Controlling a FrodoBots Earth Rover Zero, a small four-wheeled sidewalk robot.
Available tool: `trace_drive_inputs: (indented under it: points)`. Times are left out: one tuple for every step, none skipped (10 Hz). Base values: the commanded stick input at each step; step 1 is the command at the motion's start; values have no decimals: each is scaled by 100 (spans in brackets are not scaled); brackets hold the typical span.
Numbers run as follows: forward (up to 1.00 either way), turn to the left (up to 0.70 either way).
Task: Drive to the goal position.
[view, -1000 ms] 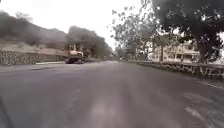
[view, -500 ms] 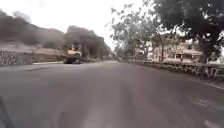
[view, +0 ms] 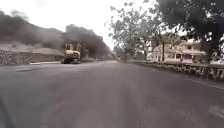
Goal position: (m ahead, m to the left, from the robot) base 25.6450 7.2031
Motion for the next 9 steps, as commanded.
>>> trace_drive_inputs:
  points:
    - [70,0]
    - [70,0]
    - [70,0]
    - [70,0]
    - [70,0]
    - [70,0]
    - [70,0]
    - [70,0]
    - [70,0]
